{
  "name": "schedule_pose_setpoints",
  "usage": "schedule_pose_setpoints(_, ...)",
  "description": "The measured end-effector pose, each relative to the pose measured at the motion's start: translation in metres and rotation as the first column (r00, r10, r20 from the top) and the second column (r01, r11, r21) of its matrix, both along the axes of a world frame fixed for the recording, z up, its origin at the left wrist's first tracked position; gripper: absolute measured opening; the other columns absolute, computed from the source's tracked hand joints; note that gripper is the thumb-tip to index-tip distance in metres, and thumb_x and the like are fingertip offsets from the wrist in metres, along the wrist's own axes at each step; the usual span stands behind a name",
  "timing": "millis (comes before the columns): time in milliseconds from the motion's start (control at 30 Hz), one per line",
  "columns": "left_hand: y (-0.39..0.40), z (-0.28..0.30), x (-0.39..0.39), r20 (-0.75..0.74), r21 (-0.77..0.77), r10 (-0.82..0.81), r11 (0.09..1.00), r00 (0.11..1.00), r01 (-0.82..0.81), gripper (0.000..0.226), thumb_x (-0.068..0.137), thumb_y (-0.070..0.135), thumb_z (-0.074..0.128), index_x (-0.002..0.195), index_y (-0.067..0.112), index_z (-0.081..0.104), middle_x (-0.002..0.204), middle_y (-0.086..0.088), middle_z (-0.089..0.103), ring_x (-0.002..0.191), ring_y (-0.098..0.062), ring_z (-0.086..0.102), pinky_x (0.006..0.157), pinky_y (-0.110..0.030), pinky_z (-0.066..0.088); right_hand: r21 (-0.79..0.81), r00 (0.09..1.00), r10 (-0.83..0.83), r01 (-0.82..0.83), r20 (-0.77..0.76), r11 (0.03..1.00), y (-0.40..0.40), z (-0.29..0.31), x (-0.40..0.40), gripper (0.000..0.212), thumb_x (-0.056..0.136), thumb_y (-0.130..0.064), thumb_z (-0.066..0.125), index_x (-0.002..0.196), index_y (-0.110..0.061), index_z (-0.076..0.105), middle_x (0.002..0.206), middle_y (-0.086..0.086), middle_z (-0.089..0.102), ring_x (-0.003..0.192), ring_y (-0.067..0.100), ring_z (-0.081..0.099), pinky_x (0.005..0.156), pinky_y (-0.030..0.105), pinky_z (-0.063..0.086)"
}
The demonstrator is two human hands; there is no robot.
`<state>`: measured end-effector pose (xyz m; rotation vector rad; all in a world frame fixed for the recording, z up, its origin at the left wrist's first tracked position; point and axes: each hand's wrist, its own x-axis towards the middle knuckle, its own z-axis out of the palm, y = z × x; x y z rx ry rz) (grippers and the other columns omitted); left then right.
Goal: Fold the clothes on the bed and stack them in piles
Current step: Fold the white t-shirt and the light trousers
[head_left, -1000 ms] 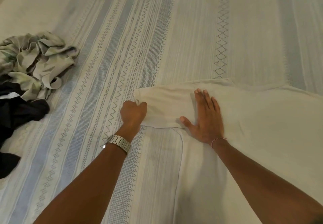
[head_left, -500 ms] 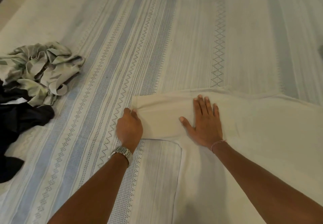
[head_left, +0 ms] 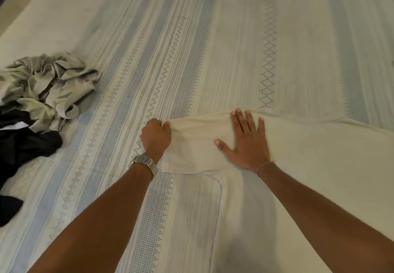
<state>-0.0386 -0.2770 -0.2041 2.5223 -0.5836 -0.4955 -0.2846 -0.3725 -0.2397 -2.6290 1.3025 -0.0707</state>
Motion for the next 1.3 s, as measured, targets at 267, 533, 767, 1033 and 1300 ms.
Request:
schedule_pose_setpoints(267,-0.001,-0.007,0.0,0.141,-0.171,0.08,0.984,0.987,-0.055,0.029,0.108,0.036,0.045,0.115,0.01,0.056,0.069,0.0,0.055,0.065,-0.022,0.055,0.059,-0.034,0.042,0.013,0.989,-0.144,0.144,-0.032,0.989,-0.005,0.0,0.006,0.093,0.089,-0.087,0.014,0.163,-0.031,0.006,0.172,-0.004,-0.002,0.157,0.03,-0.01,0.119,0.068,-0.007)
schedule_pose_setpoints(533,0.018,0.005,-0.016,0.032,0.039,0.131,0.99,0.991,-0.133,0.059,0.102,0.055,0.044,0.117,-0.001,0.055,0.1,-0.016,0.068,0.096,-0.038,0.067,0.077,-0.044,0.054,0.072,0.995,-0.095,0.096,-0.012,0.993,0.002,0.004,0.002,0.089,0.094,-0.078,0.007,0.164,-0.023,-0.002,0.171,0.006,-0.008,0.156,0.03,-0.013,0.121,0.065,-0.004)
schedule_pose_setpoints(767,0.054,-0.009,-0.04,0.25,0.106,-0.065,0.994,0.966,0.04,0.043,0.107,0.039,0.037,0.09,0.007,0.058,0.086,-0.01,0.066,0.073,-0.025,0.058,0.062,-0.037,0.041,-0.007,0.998,-0.001,0.002,0.07,1.0,0.083,-0.003,0.016,0.079,0.104,-0.062,0.018,0.161,-0.009,0.02,0.17,0.012,0.009,0.157,0.032,0.002,0.123,0.062,0.007)
schedule_pose_setpoints(1033,0.05,-0.007,-0.041,0.175,-0.124,0.04,0.992,0.984,-0.018,0.037,0.11,0.036,0.037,0.096,0.004,0.05,0.069,-0.004,0.053,0.056,-0.018,0.047,0.049,-0.032,0.031,0.044,0.993,0.058,-0.063,0.1,0.997,0.084,-0.006,0.004,0.073,0.105,-0.059,0.01,0.163,-0.015,0.012,0.171,0.007,0.004,0.158,0.025,-0.006,0.125,0.056,0.001)
schedule_pose_setpoints(1300,0.064,-0.009,-0.031,0.211,0.215,-0.096,0.975,0.973,0.049,0.055,0.107,0.053,0.029,0.115,0.004,0.054,0.1,-0.018,0.067,0.09,-0.038,0.063,0.073,-0.046,0.043,0.039,0.997,0.07,-0.071,0.026,0.997,0.085,-0.005,0.004,0.089,0.097,-0.075,0.021,0.164,-0.017,0.009,0.171,0.005,-0.002,0.157,0.027,-0.01,0.124,0.058,0.001)
